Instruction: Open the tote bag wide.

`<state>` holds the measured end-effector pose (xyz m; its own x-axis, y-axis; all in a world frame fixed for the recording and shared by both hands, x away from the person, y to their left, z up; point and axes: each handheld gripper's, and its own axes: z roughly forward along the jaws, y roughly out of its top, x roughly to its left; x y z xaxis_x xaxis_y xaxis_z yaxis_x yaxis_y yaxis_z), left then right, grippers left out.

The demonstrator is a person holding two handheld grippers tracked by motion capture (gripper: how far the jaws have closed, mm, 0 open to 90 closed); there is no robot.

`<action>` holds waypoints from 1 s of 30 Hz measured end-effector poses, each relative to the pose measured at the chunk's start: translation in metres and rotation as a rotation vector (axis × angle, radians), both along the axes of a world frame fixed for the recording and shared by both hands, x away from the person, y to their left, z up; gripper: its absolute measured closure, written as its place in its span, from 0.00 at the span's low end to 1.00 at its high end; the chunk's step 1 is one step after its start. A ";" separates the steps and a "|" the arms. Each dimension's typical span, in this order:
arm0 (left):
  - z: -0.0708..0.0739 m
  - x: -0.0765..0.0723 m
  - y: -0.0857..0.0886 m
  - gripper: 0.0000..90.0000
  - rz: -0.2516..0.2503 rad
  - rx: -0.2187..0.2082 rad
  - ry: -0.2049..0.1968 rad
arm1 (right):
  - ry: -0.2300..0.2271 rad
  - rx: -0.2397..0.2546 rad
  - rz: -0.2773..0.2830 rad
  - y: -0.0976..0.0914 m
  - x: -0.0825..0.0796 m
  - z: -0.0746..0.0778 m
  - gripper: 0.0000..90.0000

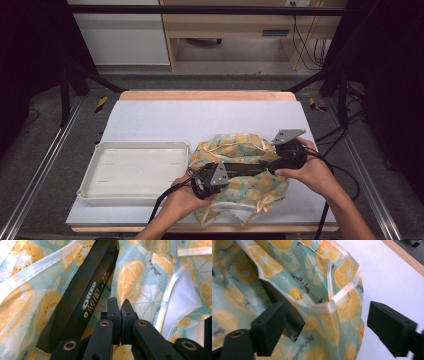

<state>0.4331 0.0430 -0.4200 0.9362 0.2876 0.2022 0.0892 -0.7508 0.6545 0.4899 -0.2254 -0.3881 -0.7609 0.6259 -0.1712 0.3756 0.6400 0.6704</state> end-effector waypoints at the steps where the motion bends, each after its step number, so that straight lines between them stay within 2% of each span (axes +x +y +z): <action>1: 0.000 0.000 0.000 0.98 -0.001 0.000 0.000 | 0.007 0.000 0.002 0.002 0.003 -0.001 0.14; 4: 0.000 0.000 0.000 0.98 -0.004 0.002 0.001 | 0.022 -0.004 0.008 0.005 0.007 -0.002 0.12; 7: 0.000 0.000 0.001 0.98 -0.003 0.000 -0.001 | 0.051 -0.031 0.006 0.009 0.010 -0.006 0.21; 8: 0.000 0.000 0.001 0.98 -0.003 0.000 -0.001 | 0.051 -0.031 0.006 0.009 0.010 -0.006 0.21; 11: 0.001 0.001 0.001 0.99 0.000 -0.006 0.000 | 0.048 -0.069 0.016 0.010 0.010 -0.007 0.41; 12: 0.001 0.000 0.002 0.99 -0.001 -0.003 -0.001 | 0.049 -0.080 0.007 0.010 0.012 -0.007 0.62; 15: 0.002 -0.001 0.003 0.99 -0.005 0.000 -0.002 | 0.044 -0.072 -0.028 0.009 0.017 -0.005 0.83; 16: 0.002 -0.001 0.003 0.99 -0.005 0.000 -0.002 | 0.044 -0.072 -0.028 0.009 0.017 -0.005 0.83; 17: 0.002 -0.001 0.003 0.99 -0.006 -0.002 -0.001 | 0.045 -0.056 -0.032 0.008 0.019 -0.005 0.87; 18: 0.002 0.000 0.003 0.99 -0.009 0.004 0.000 | 0.052 -0.031 -0.062 0.007 0.024 -0.003 0.94; 24: 0.001 -0.001 0.003 0.99 -0.016 0.013 0.004 | 0.074 0.032 -0.126 0.003 0.043 -0.004 1.00; 27: 0.000 -0.002 0.002 0.99 -0.022 0.018 0.006 | 0.082 0.022 -0.137 0.002 0.050 -0.007 1.00; 28: -0.001 -0.002 0.002 0.99 -0.026 0.024 0.010 | 0.097 0.005 -0.145 0.000 0.059 -0.015 1.00; 30: -0.003 -0.003 0.002 0.99 -0.030 0.029 0.014 | 0.112 -0.008 -0.152 -0.001 0.064 -0.020 1.00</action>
